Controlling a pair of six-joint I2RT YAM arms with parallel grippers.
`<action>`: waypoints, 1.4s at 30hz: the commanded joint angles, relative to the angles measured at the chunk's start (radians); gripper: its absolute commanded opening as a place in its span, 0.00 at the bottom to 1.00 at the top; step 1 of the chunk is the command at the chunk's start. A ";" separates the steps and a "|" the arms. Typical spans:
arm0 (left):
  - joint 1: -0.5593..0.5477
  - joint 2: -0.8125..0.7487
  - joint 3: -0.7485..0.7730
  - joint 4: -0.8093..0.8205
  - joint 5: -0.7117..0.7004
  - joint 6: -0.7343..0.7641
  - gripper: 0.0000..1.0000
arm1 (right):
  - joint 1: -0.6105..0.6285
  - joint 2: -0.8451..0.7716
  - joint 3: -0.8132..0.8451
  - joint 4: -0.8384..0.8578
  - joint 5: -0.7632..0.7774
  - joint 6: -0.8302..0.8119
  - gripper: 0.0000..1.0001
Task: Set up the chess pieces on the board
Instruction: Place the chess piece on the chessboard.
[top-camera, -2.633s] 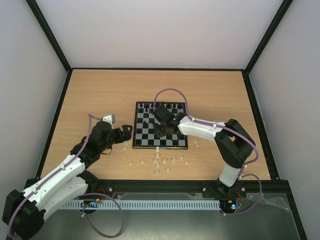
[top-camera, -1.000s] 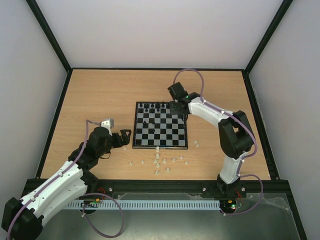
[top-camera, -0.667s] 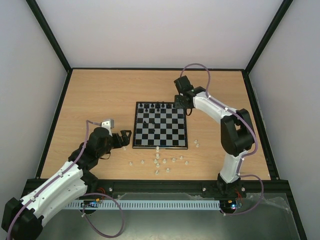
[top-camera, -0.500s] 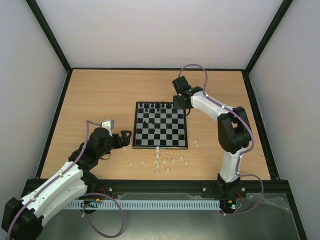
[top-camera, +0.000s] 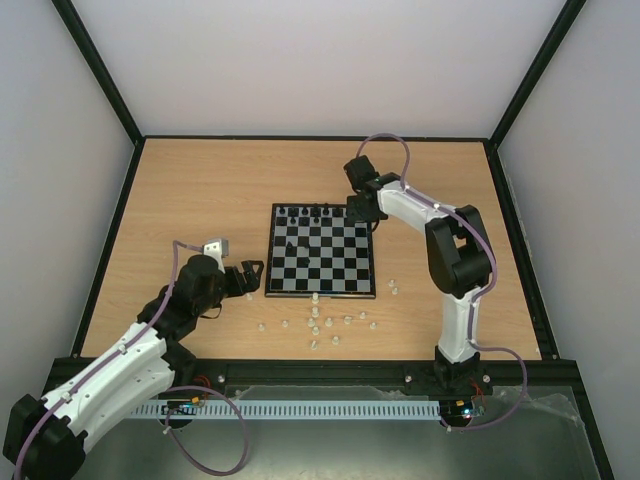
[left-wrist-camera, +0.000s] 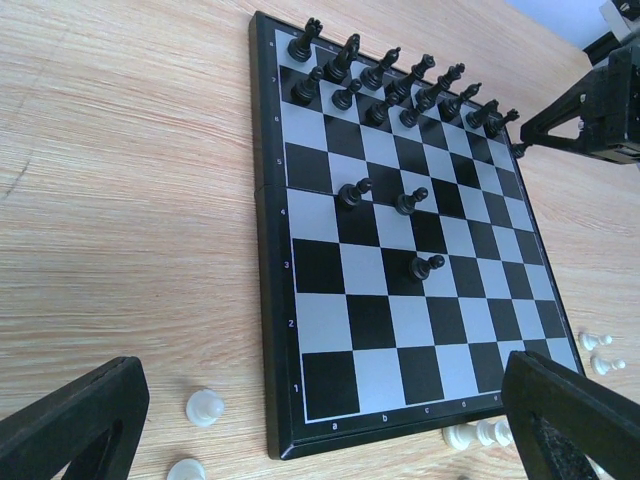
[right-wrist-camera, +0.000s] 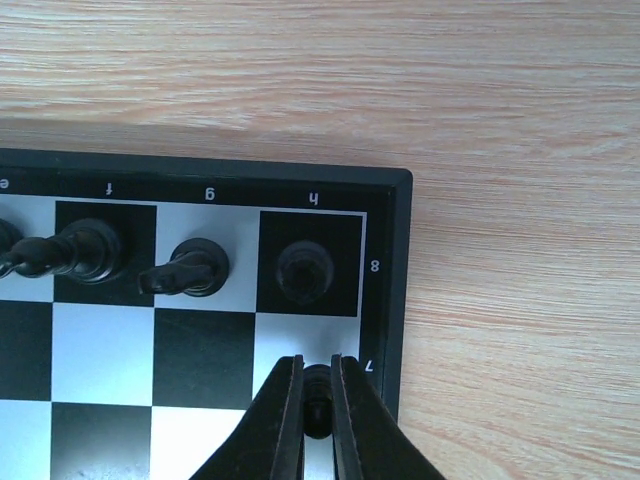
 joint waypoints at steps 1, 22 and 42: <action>-0.001 0.009 -0.013 0.024 0.001 0.003 1.00 | -0.013 0.032 0.030 -0.045 -0.017 -0.016 0.06; -0.002 0.009 -0.019 0.031 0.003 0.000 0.99 | -0.014 0.052 0.038 -0.040 -0.056 -0.019 0.09; -0.002 -0.017 -0.018 0.024 0.010 0.000 1.00 | -0.014 -0.111 -0.015 -0.047 -0.084 0.002 0.47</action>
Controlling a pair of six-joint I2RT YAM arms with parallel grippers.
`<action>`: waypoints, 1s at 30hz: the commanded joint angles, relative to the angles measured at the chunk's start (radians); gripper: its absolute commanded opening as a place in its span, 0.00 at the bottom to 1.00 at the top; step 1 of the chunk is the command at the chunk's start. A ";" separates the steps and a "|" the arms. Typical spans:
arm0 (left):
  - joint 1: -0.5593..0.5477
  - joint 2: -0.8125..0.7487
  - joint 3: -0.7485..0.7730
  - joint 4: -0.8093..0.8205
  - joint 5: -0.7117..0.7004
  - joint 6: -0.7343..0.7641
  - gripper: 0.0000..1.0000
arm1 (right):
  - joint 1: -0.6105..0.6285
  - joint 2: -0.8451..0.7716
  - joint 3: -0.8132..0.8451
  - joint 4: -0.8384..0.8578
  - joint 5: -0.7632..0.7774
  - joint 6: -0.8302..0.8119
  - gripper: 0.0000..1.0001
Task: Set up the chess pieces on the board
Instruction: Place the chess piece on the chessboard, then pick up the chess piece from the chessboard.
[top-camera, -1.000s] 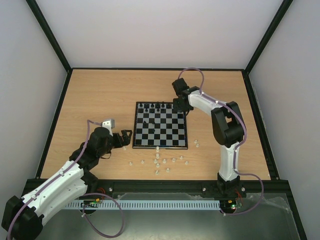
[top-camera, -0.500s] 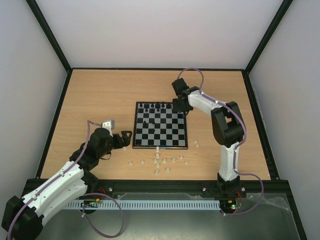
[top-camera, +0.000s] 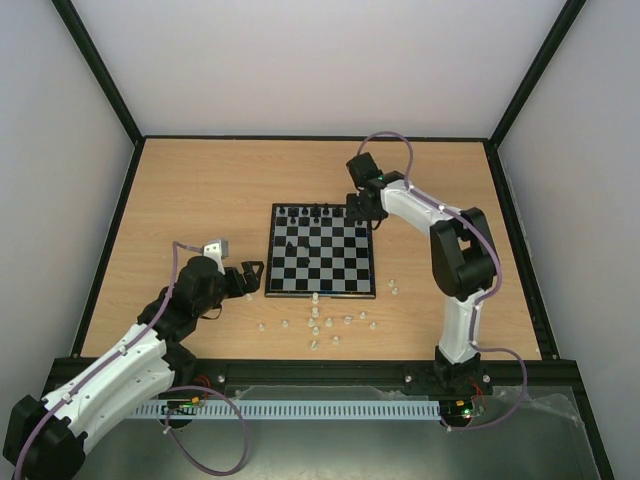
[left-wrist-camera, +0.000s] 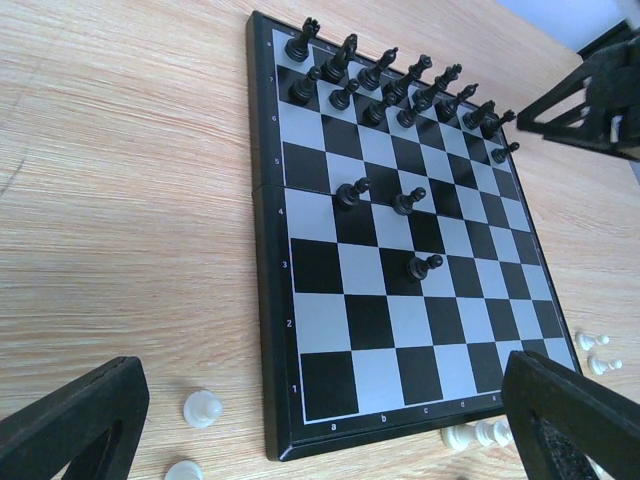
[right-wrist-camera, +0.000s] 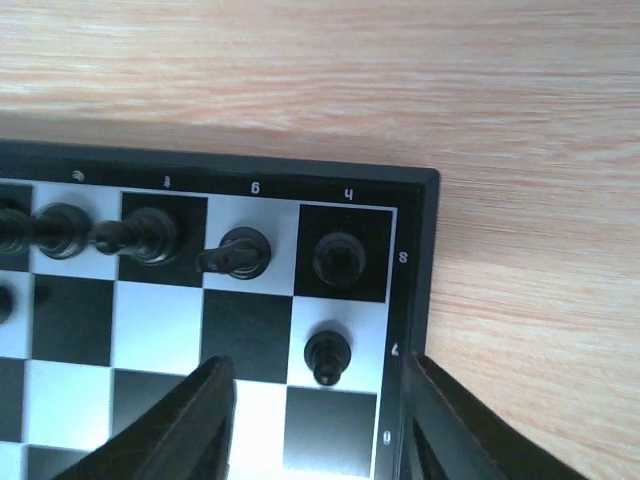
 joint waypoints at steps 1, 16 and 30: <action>-0.001 -0.009 0.001 0.002 0.005 0.004 1.00 | -0.004 -0.124 -0.027 -0.048 -0.027 0.009 0.51; 0.003 0.047 0.046 -0.011 -0.001 0.011 0.99 | 0.119 -0.254 -0.052 -0.066 -0.155 0.019 0.98; 0.002 0.084 0.041 -0.005 0.075 0.015 0.99 | 0.220 -0.257 -0.139 0.016 -0.212 0.066 0.98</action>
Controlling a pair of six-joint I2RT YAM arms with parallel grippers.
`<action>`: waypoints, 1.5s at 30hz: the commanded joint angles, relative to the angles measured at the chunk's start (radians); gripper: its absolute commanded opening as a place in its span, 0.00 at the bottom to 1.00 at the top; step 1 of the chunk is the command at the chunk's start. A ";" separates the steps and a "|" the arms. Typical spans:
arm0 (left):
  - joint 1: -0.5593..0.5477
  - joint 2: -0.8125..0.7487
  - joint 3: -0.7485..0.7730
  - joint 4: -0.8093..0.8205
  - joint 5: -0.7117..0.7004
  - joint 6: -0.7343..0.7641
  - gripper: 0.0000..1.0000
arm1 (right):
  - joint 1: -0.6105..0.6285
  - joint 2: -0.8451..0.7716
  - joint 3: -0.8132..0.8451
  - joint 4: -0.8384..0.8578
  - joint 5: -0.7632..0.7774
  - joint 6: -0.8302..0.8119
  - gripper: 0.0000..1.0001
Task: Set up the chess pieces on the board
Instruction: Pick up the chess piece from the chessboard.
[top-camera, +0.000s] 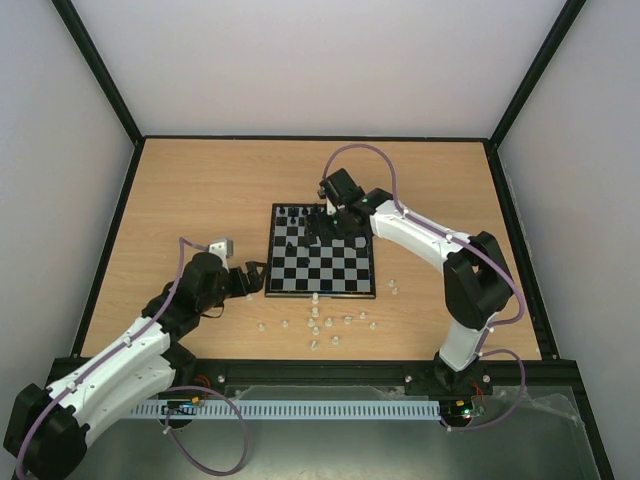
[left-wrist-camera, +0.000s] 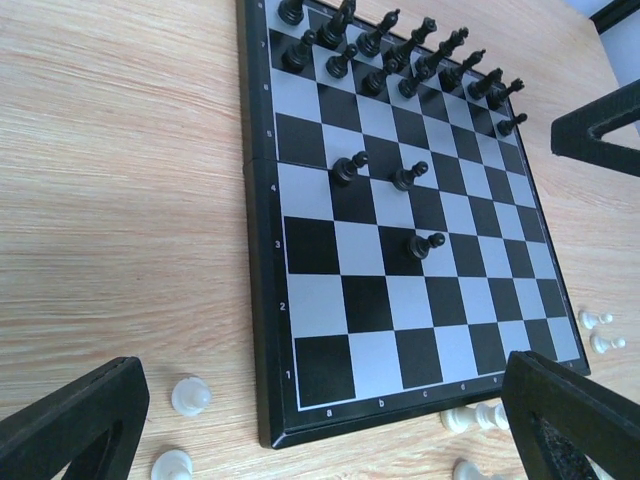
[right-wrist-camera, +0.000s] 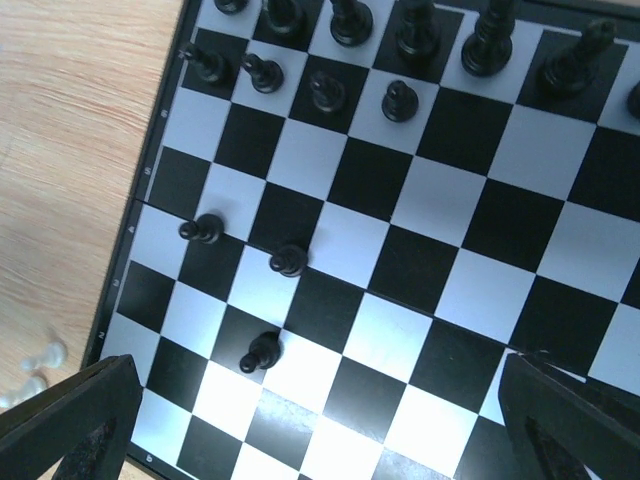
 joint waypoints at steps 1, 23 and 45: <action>0.002 0.017 0.018 -0.007 0.047 0.015 0.99 | -0.002 -0.031 -0.026 0.003 -0.004 0.030 0.99; 0.001 -0.130 0.019 -0.147 -0.070 -0.088 0.99 | 0.058 -0.053 -0.118 0.051 0.065 0.023 0.79; 0.003 -0.050 0.055 -0.118 -0.070 -0.015 0.99 | 0.112 0.298 0.201 -0.069 0.188 0.008 0.31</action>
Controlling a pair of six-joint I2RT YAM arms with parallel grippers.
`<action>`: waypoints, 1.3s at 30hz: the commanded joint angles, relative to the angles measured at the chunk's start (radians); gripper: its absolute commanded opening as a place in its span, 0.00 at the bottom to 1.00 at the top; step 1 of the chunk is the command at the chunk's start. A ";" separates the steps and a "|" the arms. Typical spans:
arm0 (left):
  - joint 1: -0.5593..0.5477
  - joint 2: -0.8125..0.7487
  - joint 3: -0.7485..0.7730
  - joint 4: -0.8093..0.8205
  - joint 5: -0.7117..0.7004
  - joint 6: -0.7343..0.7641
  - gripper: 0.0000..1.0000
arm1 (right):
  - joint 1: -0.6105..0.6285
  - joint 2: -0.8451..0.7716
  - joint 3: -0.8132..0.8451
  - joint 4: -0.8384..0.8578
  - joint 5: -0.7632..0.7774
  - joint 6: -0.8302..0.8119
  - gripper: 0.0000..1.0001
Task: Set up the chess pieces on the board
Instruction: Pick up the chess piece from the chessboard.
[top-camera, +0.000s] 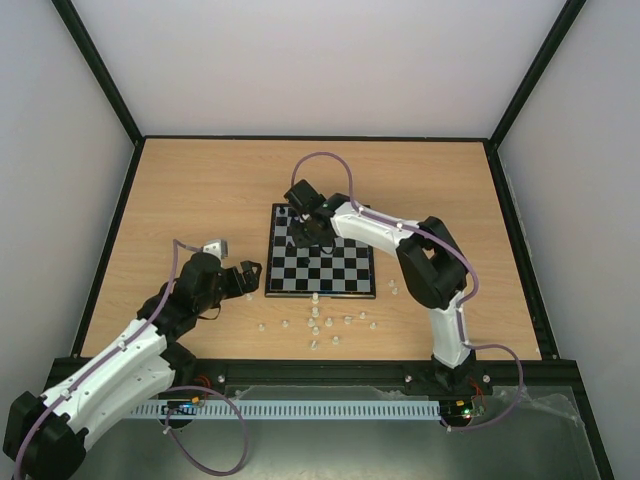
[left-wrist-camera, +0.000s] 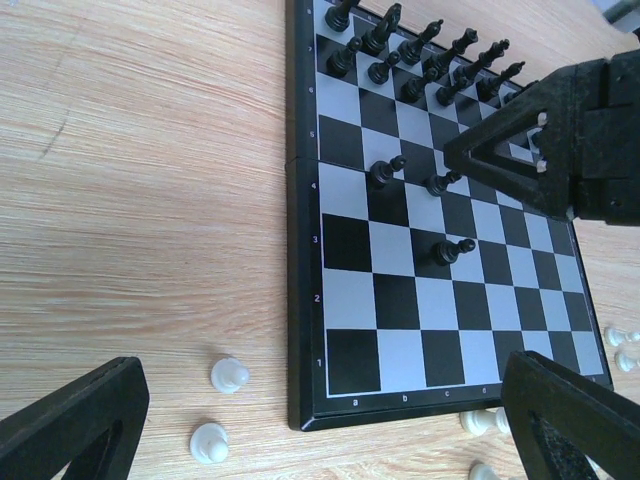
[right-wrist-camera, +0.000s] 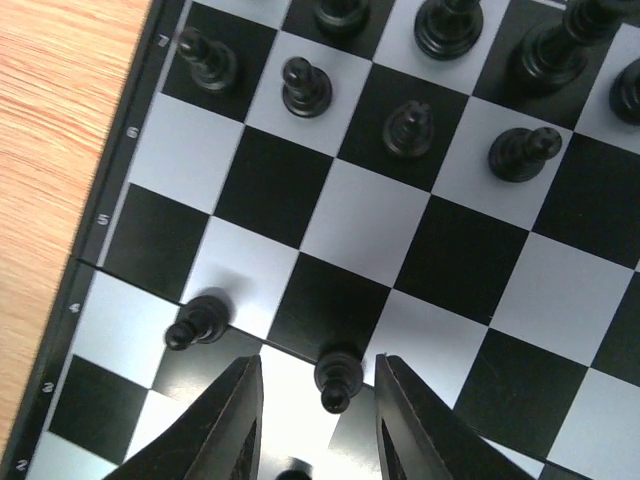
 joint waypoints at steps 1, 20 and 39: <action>0.004 -0.019 0.019 -0.003 -0.019 0.020 0.99 | 0.000 0.034 0.049 -0.089 0.044 -0.003 0.31; 0.004 -0.050 -0.010 -0.002 -0.019 0.000 1.00 | 0.001 0.057 0.035 -0.090 0.019 -0.010 0.25; 0.003 -0.059 -0.016 -0.007 -0.026 -0.008 0.99 | 0.001 0.062 0.000 -0.102 0.015 -0.021 0.11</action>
